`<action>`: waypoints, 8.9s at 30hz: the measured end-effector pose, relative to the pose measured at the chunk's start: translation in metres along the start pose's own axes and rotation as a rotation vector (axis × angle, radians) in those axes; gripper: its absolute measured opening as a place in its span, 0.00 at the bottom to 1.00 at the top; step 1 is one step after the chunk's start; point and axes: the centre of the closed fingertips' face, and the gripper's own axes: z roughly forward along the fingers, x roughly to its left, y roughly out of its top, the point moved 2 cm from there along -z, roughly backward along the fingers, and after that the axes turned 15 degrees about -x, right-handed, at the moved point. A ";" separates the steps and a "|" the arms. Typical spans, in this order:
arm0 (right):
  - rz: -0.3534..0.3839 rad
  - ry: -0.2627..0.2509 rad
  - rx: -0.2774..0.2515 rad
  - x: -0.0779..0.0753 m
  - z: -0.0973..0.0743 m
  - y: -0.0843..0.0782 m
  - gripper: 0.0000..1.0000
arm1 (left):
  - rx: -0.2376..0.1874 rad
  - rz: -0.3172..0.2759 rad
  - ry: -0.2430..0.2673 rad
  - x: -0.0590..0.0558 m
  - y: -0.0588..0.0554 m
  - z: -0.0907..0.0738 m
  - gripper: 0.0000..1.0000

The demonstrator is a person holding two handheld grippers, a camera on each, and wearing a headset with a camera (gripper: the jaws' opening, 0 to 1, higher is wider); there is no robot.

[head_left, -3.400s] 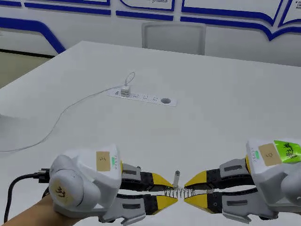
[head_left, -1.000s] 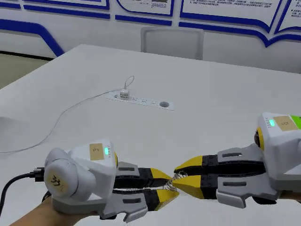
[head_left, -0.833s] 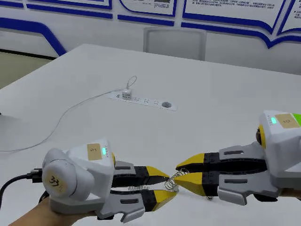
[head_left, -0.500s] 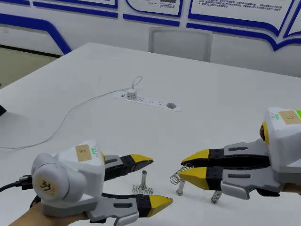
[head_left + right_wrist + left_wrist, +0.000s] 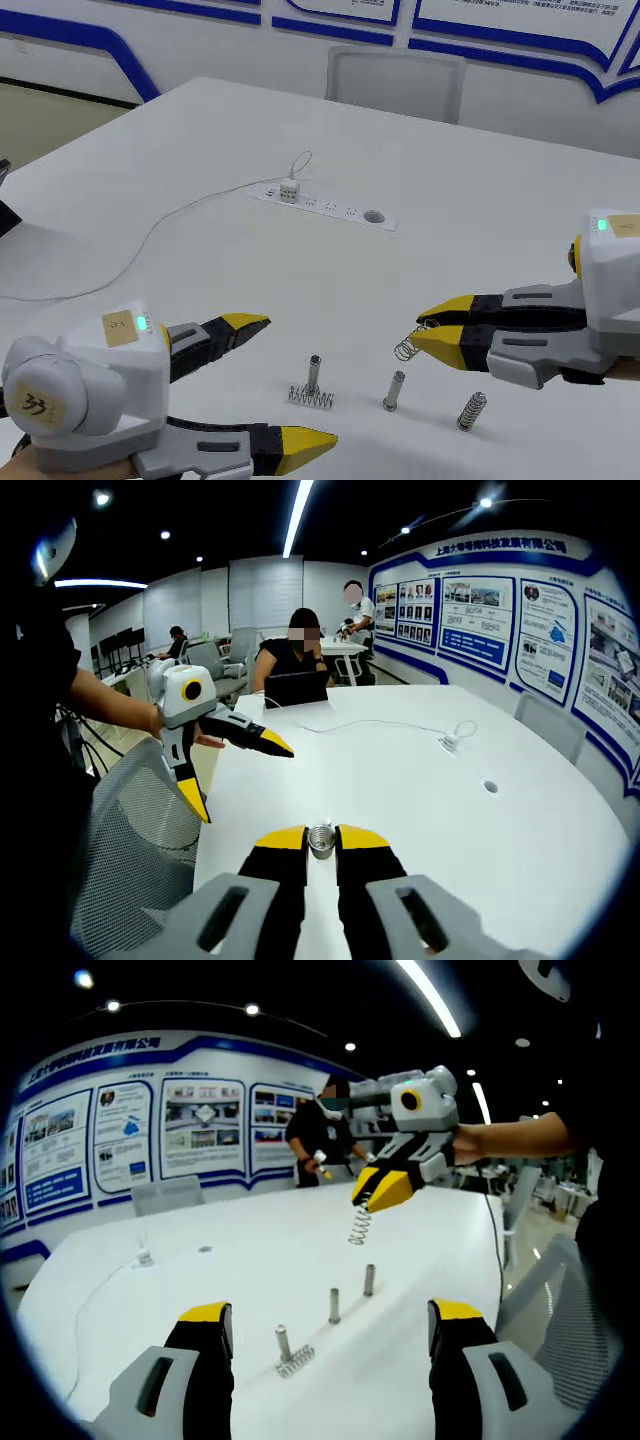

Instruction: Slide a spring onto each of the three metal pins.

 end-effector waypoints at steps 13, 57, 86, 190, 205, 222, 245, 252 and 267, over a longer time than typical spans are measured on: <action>0.056 -0.098 0.086 -0.030 0.007 -0.031 0.11 | 0.020 -0.027 0.111 0.015 -0.017 -0.018 1.00; 0.074 -0.079 0.281 -0.034 0.035 -0.084 0.11 | 0.037 -0.091 0.154 0.020 -0.028 -0.024 0.99; 0.042 -0.081 0.343 -0.029 0.048 -0.131 0.11 | 0.037 -0.097 0.178 0.026 -0.029 -0.026 0.99; -0.159 0.189 0.375 0.036 0.105 -0.106 0.11 | 0.078 -0.138 0.231 0.035 -0.038 -0.033 0.87; -0.392 0.282 0.302 0.049 0.061 -0.062 0.11 | 0.042 -0.072 0.097 0.008 -0.018 -0.006 0.70; -0.454 0.367 0.218 0.070 0.033 -0.041 0.11 | 0.061 -0.030 -0.166 -0.041 -0.004 0.026 0.37; -0.478 0.383 0.197 0.074 0.030 -0.036 0.11 | 0.091 0.117 -0.256 -0.050 -0.003 0.026 0.12; -0.483 0.392 0.177 0.074 0.025 -0.035 0.11 | 0.072 0.154 -0.264 -0.053 -0.003 0.027 0.10; -0.376 0.377 0.153 0.065 0.016 -0.037 0.12 | 0.051 0.155 -0.288 -0.055 0.003 0.030 0.09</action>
